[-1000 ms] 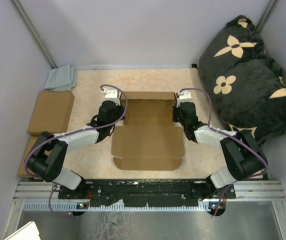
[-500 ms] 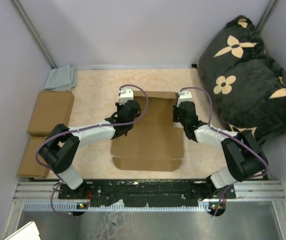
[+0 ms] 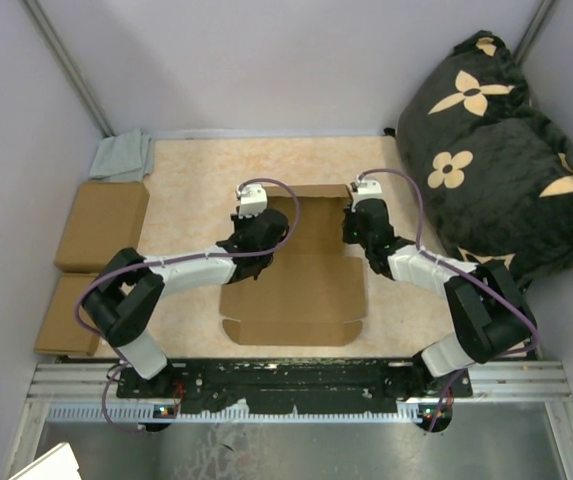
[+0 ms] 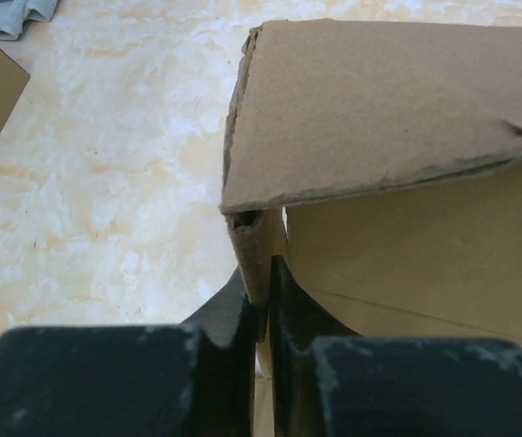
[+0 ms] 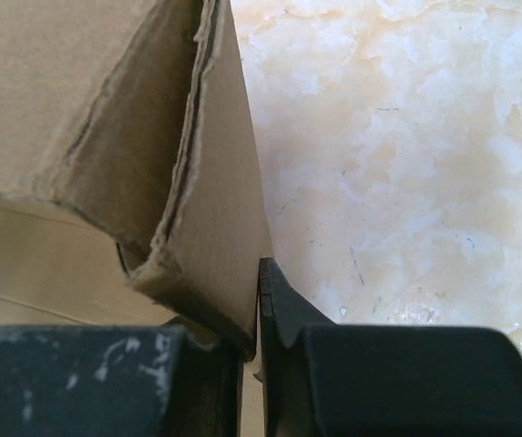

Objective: Fold the paper box

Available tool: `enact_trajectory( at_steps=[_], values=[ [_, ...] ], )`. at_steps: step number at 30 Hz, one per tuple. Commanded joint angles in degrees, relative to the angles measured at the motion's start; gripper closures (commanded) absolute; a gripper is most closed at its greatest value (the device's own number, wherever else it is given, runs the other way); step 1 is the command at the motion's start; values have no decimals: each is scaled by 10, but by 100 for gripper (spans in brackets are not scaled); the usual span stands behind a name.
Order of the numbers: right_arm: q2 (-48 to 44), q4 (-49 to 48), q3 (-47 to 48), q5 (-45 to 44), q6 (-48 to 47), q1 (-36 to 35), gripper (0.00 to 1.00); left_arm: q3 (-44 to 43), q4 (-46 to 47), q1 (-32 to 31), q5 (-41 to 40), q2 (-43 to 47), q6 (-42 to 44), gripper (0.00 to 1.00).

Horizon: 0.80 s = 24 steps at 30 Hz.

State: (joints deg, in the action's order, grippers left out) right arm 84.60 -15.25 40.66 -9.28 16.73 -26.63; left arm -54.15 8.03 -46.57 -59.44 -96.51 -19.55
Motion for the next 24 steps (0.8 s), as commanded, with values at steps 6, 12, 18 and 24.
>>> enact_trajectory(
  at_steps=[6, 12, 18, 24],
  values=[
    [15, 70, 45, -27, 36, -8, 94, 16, -96, 6, 22, 48, -45, 59],
    [24, 81, 51, -36, 53, -8, 95, 4, -189, 6, 44, 85, -106, 49],
    [21, 105, 59, -42, 66, -8, 94, 20, -227, 5, 119, 170, -137, 47],
    [22, 160, 91, -35, 70, -8, 93, 58, -202, 5, 234, 289, -95, 46]
  ],
)
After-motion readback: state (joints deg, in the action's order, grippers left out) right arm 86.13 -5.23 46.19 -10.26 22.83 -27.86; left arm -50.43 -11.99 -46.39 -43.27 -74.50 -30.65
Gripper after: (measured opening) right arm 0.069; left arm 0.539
